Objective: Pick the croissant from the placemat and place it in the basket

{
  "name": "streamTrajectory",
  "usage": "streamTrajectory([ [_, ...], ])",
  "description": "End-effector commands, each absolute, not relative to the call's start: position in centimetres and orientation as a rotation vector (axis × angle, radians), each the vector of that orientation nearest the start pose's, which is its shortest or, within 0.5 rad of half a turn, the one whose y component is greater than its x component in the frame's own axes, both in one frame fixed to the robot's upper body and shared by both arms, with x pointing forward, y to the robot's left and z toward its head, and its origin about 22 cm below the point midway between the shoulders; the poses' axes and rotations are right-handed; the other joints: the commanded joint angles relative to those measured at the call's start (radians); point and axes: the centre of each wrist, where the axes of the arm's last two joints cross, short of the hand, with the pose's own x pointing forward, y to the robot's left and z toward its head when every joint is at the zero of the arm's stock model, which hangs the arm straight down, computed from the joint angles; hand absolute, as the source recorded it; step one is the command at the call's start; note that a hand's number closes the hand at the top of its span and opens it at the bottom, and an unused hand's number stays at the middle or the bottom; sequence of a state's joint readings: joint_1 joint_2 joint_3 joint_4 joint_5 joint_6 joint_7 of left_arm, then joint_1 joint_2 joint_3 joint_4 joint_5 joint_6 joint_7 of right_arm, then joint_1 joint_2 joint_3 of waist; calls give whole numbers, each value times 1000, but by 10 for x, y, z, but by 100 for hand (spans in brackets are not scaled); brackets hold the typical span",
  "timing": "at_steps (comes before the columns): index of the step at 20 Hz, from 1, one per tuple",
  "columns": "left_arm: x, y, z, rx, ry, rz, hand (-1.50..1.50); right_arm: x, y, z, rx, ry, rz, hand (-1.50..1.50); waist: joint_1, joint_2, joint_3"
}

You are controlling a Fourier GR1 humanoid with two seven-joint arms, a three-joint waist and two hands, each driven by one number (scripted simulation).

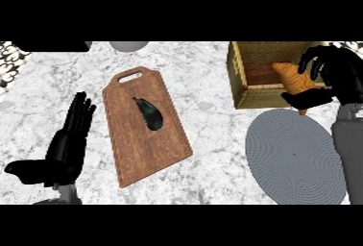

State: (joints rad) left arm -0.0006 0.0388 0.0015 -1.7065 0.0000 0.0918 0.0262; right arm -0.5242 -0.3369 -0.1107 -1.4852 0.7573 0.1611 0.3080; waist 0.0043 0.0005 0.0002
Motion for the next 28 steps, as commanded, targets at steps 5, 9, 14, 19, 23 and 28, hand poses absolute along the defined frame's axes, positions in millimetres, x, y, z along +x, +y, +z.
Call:
streamTrajectory([
  [5,255,233,25,92,-1666,42,0,369,-304,136,-985,-1411,581,150,3,2,0],
  [9,232,238,37,78,-1682,62,0,350,-306,116,-940,-1385,598,-150,1,-1,0],
  [14,246,232,36,91,-1663,51,0,367,-298,109,-939,-1429,628,-150,1,0,0],
  [19,236,252,45,94,-1686,38,0,379,-306,133,-881,-1554,519,-150,5,0,0],
  [23,236,238,43,84,-1680,67,0,369,-308,122,-937,-1657,429,-150,2,0,0],
  [28,248,223,29,100,-1669,46,0,365,-334,154,-1020,-1704,324,-150,-3,0,0],
])
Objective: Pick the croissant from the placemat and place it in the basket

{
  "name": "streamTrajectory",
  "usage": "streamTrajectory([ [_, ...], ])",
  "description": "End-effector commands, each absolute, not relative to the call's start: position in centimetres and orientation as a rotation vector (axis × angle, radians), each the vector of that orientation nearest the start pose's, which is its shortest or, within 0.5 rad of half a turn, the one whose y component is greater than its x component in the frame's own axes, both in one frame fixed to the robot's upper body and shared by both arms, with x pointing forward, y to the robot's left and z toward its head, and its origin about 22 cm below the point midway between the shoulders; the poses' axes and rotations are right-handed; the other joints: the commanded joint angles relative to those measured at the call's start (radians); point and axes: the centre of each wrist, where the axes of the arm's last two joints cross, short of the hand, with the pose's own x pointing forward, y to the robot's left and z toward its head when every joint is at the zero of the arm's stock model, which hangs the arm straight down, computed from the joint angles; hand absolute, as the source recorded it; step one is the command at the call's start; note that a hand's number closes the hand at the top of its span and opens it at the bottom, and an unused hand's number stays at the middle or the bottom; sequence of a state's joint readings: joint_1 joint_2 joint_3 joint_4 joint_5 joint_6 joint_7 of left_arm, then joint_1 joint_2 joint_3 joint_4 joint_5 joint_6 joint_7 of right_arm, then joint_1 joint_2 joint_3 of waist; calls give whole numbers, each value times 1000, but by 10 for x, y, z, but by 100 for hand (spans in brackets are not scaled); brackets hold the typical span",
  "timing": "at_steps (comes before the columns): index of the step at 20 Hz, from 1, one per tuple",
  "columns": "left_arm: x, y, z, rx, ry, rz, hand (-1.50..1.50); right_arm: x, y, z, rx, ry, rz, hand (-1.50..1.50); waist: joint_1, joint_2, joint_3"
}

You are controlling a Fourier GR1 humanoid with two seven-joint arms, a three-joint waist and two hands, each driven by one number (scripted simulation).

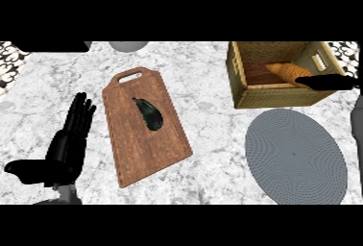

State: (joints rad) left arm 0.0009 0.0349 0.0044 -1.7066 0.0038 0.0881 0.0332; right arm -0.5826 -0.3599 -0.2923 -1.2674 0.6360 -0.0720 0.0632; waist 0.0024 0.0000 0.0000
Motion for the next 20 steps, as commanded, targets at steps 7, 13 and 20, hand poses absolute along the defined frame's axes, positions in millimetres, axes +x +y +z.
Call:
streamTrajectory([
  [7,235,224,31,76,-1672,54,0,331,-377,182,-1099,-1655,155,-150,-5,-2,0],
  [13,244,235,25,92,-1663,82,0,295,-430,226,-971,-1718,42,-150,-14,-3,0],
  [20,244,241,23,92,-1665,62,0,268,-488,226,-854,-1792,62,-150,-5,0,0],
])
